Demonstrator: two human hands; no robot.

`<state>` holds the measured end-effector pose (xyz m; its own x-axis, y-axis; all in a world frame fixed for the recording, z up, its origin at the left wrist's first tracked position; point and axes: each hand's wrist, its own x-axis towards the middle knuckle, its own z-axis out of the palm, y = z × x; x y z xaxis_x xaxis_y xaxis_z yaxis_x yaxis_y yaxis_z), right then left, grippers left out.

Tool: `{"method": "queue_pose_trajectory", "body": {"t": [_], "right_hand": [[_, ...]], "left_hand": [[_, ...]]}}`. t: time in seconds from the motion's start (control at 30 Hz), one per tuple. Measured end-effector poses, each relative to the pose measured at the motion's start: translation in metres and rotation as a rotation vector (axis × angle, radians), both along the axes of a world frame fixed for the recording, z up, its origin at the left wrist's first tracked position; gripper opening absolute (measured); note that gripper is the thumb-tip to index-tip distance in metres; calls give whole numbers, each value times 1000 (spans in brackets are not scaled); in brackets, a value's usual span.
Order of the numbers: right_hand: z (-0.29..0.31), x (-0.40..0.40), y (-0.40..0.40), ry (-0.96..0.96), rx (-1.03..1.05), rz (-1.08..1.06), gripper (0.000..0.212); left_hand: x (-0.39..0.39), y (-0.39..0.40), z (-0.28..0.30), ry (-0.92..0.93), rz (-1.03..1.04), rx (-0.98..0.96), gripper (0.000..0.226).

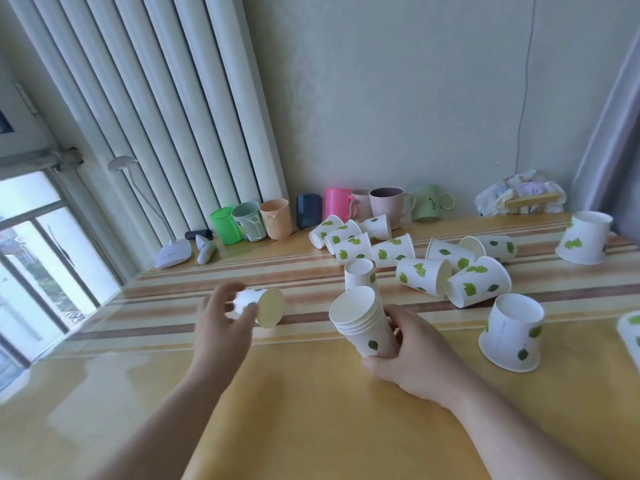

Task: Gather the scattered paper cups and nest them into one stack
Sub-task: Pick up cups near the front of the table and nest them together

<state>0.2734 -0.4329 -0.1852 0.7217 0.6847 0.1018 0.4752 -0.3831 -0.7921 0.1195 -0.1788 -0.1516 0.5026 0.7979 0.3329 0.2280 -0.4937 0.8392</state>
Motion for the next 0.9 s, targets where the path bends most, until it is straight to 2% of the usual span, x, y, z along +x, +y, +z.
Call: {"method": "queue_pose_trajectory", "body": {"t": [0.07,0.17,0.27,0.33,0.43,0.57,0.67,0.8,0.9], "right_hand": [[-1,0,1,2,0,-2,60],[-2,2,3,3,6,-3,61],[-4,3,3,10,2,-1,63],[-4,3,4,18,1,-5,62],[-4,4,5,22,0,-4,62],[-1,3,5,24,3,-1,56],[-1,3,5,36,7,-4,52],[0,2,4,47,3,-16,49],[0,2,4,38,10,-22,50]], "left_hand": [[-2,26,-6,235,87,58,69],[4,51,-8,556,-73,274,100],[17,56,-6,654,-228,317,100],[25,61,-11,609,-273,261,86],[31,63,-19,464,-210,174,73],[40,29,-7,72,-260,-242,67],[52,-4,8,-151,-413,-449,81],[61,-45,17,-109,-707,-418,60],[64,-56,12,16,-752,-391,79]]}}
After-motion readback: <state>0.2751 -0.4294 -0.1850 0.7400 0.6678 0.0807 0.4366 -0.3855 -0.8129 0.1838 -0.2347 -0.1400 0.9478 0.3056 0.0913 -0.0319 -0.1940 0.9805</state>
